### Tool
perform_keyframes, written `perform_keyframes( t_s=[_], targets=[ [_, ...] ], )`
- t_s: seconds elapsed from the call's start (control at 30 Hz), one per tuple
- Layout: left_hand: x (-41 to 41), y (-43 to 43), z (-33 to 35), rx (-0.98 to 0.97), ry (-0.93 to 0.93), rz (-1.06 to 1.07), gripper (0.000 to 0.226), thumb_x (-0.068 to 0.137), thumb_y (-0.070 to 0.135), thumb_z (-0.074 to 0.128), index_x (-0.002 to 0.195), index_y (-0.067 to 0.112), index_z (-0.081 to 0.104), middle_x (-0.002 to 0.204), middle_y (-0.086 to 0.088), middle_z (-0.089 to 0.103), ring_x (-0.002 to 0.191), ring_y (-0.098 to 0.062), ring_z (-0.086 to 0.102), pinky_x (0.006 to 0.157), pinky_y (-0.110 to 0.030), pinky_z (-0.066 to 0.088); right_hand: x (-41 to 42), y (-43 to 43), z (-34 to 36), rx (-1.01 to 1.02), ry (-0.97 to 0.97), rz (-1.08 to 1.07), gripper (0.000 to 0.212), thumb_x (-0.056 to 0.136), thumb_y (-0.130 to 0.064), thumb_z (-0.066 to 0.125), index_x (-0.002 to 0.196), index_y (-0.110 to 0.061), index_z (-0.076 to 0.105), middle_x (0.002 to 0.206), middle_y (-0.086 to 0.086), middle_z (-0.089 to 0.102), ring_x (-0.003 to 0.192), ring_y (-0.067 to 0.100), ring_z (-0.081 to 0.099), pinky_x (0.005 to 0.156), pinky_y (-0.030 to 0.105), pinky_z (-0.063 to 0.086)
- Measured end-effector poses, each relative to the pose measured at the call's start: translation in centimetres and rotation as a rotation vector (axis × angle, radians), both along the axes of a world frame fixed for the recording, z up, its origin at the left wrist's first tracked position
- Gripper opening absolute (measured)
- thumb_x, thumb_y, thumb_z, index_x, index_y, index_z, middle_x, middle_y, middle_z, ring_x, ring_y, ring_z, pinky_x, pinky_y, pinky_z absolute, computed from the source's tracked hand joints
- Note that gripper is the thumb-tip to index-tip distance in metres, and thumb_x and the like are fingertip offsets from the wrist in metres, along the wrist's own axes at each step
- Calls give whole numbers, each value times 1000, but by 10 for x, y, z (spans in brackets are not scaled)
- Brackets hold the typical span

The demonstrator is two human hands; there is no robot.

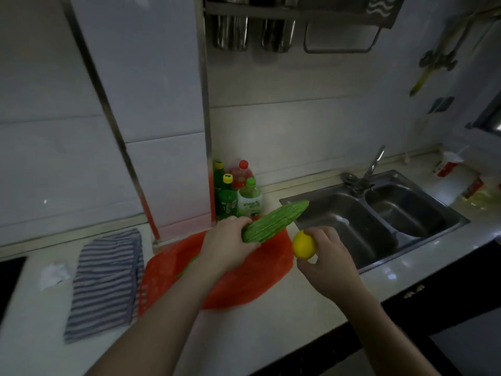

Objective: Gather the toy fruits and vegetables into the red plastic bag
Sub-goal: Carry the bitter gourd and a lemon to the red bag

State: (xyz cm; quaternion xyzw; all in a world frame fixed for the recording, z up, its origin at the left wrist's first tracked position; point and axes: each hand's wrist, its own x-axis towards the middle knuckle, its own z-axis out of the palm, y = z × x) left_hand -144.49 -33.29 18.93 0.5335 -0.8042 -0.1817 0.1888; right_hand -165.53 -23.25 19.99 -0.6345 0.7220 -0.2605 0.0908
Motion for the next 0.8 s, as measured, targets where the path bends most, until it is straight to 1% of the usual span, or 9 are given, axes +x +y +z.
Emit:
perform_keyframes(
  t_s=[0.1,0.2,0.3,0.37,0.43,0.5,0.57,0.7,0.8],
  targets=[
    [-24,-14,-12,31,-47,56,52,75,56,68,122,36,57,104,9,58,96,-14,57,79,-37,52,-32,-22,-10,18,-17,49,55,74,-29,74,123,-28,50,111,-14,38,90,4,44,67,13,32],
    [-40,-21,-27,61,-69,100,49,76,52,69,121,35,58,102,10,56,96,-14,56,79,-36,51,-53,-44,-19,37,-47,103,53,75,-27,73,123,-26,51,110,-14,39,90,6,46,70,18,36],
    [-43,-26,-47,111,-102,133,50,76,49,71,122,35,58,105,11,56,103,-16,55,83,-36,50,-61,-60,-32,73,-85,147,53,74,-25,73,123,-25,51,112,-12,41,93,9,49,75,23,40],
    [-38,-30,-60,142,-134,167,51,74,47,72,122,36,59,106,10,58,105,-17,54,83,-35,49,-60,-68,-43,108,-101,180,50,75,-24,72,120,-26,51,112,-12,41,93,10,51,75,23,41],
    [-30,-32,-71,165,-162,202,47,73,45,72,117,36,62,100,10,57,100,-18,54,78,-34,48,-57,-75,-55,125,-113,210,47,74,-23,70,117,-27,51,111,-13,42,93,11,52,73,23,43],
    [-21,-37,-82,181,-180,223,43,72,42,72,113,36,64,96,9,56,96,-19,54,76,-34,48,-51,-84,-65,151,-120,232,47,73,-21,70,116,-27,52,109,-15,39,91,11,50,71,21,40],
    [-13,-43,-93,191,-196,239,42,71,40,72,111,35,65,97,7,58,97,-20,55,76,-35,49,-44,-93,-73,176,-124,251,50,72,-19,70,117,-27,52,108,-15,37,89,8,46,71,19,36],
    [2,-60,-117,217,-227,257,39,67,34,69,106,34,66,98,4,61,96,-25,56,78,-38,50,-25,-113,-96,221,-135,283,55,70,-22,71,122,-25,53,116,-9,45,93,9,47,74,21,36],
    [13,-74,-133,205,-261,271,45,69,32,67,114,33,65,104,2,62,99,-27,55,82,-39,49,-8,-129,-114,255,-120,306,55,72,-24,70,125,-24,52,120,-7,45,99,13,52,75,23,40]
  ],
)
